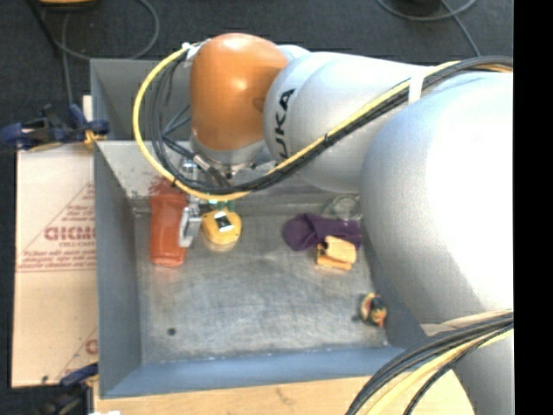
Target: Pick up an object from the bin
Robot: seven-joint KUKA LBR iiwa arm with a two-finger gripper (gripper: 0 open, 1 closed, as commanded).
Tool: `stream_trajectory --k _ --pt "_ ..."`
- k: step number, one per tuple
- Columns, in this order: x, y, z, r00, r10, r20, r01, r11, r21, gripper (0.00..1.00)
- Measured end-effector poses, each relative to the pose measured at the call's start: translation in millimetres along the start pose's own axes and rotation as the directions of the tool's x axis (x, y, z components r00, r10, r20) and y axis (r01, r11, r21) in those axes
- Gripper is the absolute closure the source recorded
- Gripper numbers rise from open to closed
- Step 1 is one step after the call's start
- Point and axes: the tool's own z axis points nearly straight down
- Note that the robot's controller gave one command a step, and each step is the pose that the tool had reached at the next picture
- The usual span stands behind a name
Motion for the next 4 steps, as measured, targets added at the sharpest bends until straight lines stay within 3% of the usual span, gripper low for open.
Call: stream_trajectory --k 1,2,3,4 --pt "-2.2 -0.7 -5.3 1.0 0.003 0.008 -0.003 1.0 -0.002 0.0" --pt "-7.6 5.1 38.7 0.957 -0.29 0.014 0.29 0.957 0.004 0.0" --pt "-10.8 7.1 44.8 0.923 -0.384 0.03 0.384 0.923 0.003 0.0" --pt "3.8 19.1 43.1 0.795 -0.606 0.015 0.606 0.795 0.009 0.0"
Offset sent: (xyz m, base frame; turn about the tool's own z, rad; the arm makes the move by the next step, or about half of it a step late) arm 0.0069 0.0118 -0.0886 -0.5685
